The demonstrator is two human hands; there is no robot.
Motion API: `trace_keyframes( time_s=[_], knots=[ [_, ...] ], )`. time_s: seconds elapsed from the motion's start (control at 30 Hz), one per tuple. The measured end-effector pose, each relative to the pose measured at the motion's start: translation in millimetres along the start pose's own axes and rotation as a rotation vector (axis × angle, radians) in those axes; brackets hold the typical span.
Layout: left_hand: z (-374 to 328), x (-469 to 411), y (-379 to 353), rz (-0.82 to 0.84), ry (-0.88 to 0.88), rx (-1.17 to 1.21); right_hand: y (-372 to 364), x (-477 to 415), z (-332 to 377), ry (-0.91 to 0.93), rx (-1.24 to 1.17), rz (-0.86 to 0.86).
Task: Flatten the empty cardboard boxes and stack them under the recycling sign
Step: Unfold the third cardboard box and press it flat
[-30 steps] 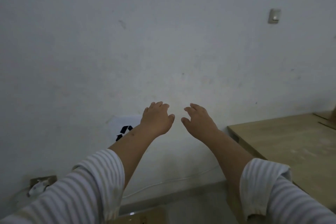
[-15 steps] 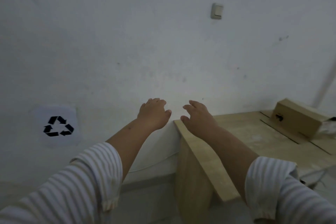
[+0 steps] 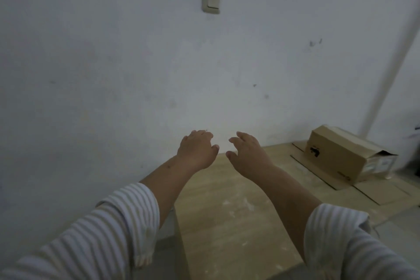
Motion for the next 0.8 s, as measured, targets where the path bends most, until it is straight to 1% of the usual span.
trace_keyframes(
  time_s=[0.17, 0.3, 0.43, 0.6, 0.8],
  knots=[
    [-74.6, -73.6, -39.7, 0.031, -0.063, 0.002, 27.9, -40.6, -101.5, -0.079, -0.012, -0.027],
    [-134.6, -118.9, -75.4, 0.014, -0.079, -0.016, 44.8, -66.0, -181.0, -0.089, 0.003, -0.023],
    [-189.4, -154.6, -113.6, 0.007, -0.012, -0.016, 62.6, -90.2, -254.4, -0.041, -0.007, -0.001],
    [-247.0, -192.7, -160.9, 0.038, 0.069, -0.016, 79.8, -118.9, -336.5, 0.019, 0.009, 0.055],
    [-279.1, -233.1, -206.8, 0.069, 0.138, -0.044, 69.3, -165.0, -402.3, 0.047, -0.009, 0.115]
  ],
)
Point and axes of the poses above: each hand's wrist, its own x-axis away from the middle knuckle, its own y-axis out of the back of the hand, z = x × y, the point moved 9 cm from there along -x, towards the middle knuckle, and after that the axes turned 12 degrees about -y, right-handed, at the moved point
